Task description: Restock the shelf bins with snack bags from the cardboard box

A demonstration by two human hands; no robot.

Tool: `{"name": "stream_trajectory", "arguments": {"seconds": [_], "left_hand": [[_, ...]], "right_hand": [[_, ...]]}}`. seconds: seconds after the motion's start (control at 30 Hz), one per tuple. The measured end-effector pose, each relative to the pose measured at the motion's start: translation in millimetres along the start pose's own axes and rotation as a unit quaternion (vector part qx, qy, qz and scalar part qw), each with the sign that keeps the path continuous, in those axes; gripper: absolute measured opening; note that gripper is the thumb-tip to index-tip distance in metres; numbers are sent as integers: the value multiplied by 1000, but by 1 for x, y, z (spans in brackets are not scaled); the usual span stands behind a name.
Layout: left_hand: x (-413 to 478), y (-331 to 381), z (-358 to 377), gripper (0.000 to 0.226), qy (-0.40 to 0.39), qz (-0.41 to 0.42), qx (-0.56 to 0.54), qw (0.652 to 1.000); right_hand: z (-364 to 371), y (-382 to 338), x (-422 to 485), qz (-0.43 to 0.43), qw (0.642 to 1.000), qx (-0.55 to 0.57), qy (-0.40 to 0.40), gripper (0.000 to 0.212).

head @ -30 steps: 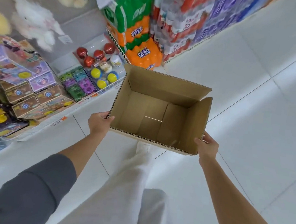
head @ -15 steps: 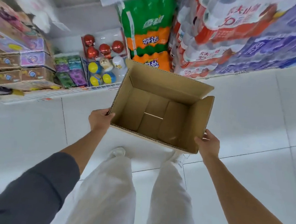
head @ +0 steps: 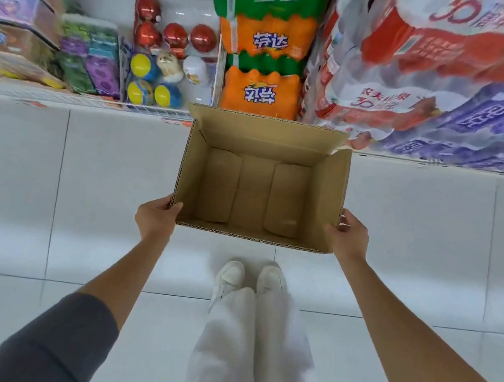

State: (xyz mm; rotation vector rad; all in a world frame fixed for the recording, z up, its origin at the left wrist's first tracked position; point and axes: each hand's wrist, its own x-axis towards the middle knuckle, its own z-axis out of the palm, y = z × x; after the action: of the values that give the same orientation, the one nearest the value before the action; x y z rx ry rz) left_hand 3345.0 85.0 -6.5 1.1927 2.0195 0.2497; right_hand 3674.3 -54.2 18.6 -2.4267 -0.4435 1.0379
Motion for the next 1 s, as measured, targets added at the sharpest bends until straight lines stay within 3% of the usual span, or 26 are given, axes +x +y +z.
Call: {"name": "stream_trajectory", "arguments": {"seconds": [0.2,0.33,0.67,1.0], "left_hand": [[7,-23,32,20,14,-4,-29,999],[11,-32,42,21,14,1,-64,998],[17,-36,46,30,8,18,-109,994],[19,-44,50,24,36,48,-77,995]], "right_hand": [[27,35,40,-35,999,-31,-19,22],[35,43,56,-70,997,-42,17,19],[47,48,77,-108,993,-43,30,48],[60,54,78,-108,992,-13,67,51]]}}
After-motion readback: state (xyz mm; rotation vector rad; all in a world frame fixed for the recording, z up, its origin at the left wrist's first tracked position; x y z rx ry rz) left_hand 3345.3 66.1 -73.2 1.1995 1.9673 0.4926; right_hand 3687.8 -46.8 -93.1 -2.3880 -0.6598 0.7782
